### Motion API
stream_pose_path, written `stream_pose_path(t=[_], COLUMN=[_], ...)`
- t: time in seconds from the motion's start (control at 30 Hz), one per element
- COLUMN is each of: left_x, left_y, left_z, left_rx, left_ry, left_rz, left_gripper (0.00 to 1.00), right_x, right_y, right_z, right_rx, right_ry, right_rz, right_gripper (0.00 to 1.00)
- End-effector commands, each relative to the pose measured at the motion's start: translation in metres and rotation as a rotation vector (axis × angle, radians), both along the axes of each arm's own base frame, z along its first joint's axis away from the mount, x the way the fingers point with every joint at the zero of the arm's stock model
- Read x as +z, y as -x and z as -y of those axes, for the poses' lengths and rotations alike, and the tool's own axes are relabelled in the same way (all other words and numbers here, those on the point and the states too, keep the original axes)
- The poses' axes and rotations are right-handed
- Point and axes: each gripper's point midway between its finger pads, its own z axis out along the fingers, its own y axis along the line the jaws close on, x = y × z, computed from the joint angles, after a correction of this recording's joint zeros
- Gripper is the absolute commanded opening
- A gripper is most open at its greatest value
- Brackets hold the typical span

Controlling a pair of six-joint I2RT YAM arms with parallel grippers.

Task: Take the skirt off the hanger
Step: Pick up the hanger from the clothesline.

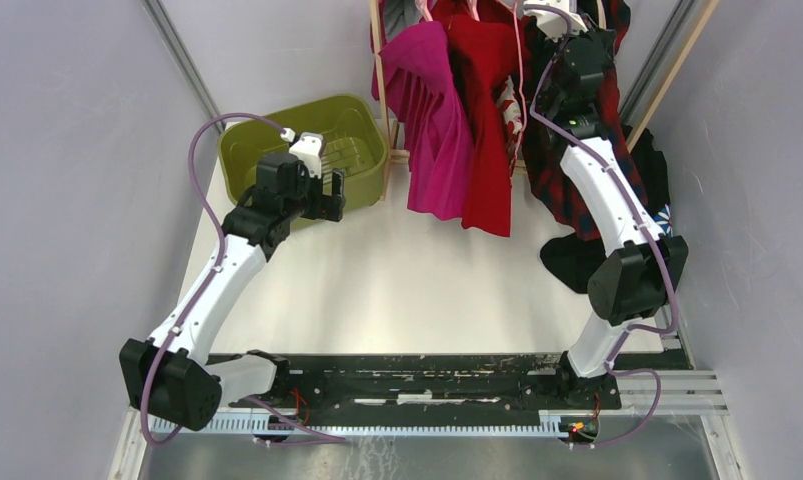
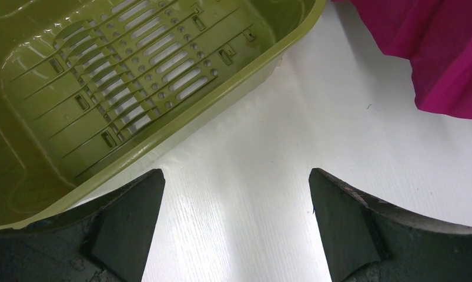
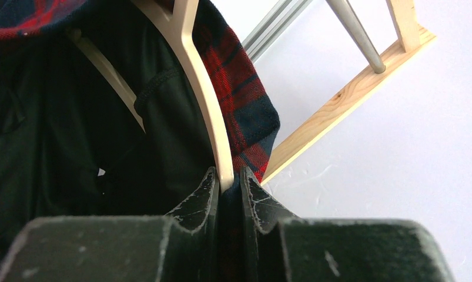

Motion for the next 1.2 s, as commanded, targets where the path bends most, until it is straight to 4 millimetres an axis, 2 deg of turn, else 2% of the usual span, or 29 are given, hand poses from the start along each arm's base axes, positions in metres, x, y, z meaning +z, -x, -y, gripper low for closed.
stream_pose_path(t=[0.0, 0.17, 0.37, 0.47, 0.53, 0.6, 0.63, 0.67, 0.7, 0.77, 0.8, 0.87, 0.9, 0.97, 1.07, 1.17], left_x=[0.016, 0.013, 0.011, 0.01, 0.01, 0.009, 0.009, 0.009, 0.009, 0.009, 0.009, 0.008, 0.008, 0.007, 0.007, 0.008], left_y=[-0.01, -0.011, -0.011, -0.011, -0.011, -0.011, -0.011, -0.011, -0.011, -0.01, -0.01, -0.009, -0.009, -0.008, -0.008, -0.007], left_z=[0.003, 0.002, 0.003, 0.002, 0.002, 0.003, 0.003, 0.003, 0.003, 0.003, 0.003, 0.003, 0.003, 0.003, 0.003, 0.002], left_rx=[-0.022, -0.017, -0.016, -0.017, -0.016, -0.018, -0.019, -0.021, -0.021, -0.022, -0.021, -0.02, -0.019, -0.018, -0.016, -0.013], left_ry=[-0.009, -0.013, -0.011, -0.013, -0.013, -0.013, -0.012, -0.011, -0.01, -0.009, -0.008, -0.007, -0.007, -0.006, -0.004, -0.005], left_rz=[0.067, 0.066, 0.061, 0.061, 0.06, 0.058, 0.057, 0.056, 0.056, 0.056, 0.055, 0.054, 0.054, 0.053, 0.054, 0.058], left_gripper=[1.0, 1.0, 1.0, 1.0, 1.0, 1.0, 1.0, 1.0, 1.0, 1.0, 1.0, 1.0, 1.0, 1.0, 1.0, 1.0], right_x=[0.088, 0.104, 0.123, 0.115, 0.101, 0.086, 0.081, 0.071, 0.064, 0.052, 0.048, 0.04, 0.039, 0.04, 0.045, 0.055], right_y=[0.027, 0.026, 0.037, 0.037, 0.035, 0.032, 0.031, 0.028, 0.026, 0.022, 0.02, 0.016, 0.015, 0.014, 0.015, 0.017], right_z=[0.006, -0.007, -0.016, -0.017, -0.017, -0.018, -0.02, -0.024, -0.028, -0.033, -0.035, -0.041, -0.044, -0.05, -0.059, -0.062], right_rx=[0.057, 0.124, 0.185, 0.195, 0.184, 0.188, 0.201, 0.222, 0.239, 0.261, 0.272, 0.296, 0.311, 0.344, 0.395, 0.42], right_ry=[-0.145, -0.18, -0.234, -0.265, -0.28, -0.301, -0.312, -0.314, -0.322, -0.338, -0.35, -0.367, -0.383, -0.42, -0.499, -0.558], right_rz=[0.405, 0.443, 0.49, 0.461, 0.425, 0.384, 0.359, 0.315, 0.283, 0.229, 0.208, 0.158, 0.144, 0.128, 0.14, 0.177], right_gripper=[0.0, 0.01, 0.0, 0.01, 0.11, 0.08, 0.11, 0.19, 0.32, 0.36, 0.4, 0.56, 0.64, 0.75, 0.82, 0.81])
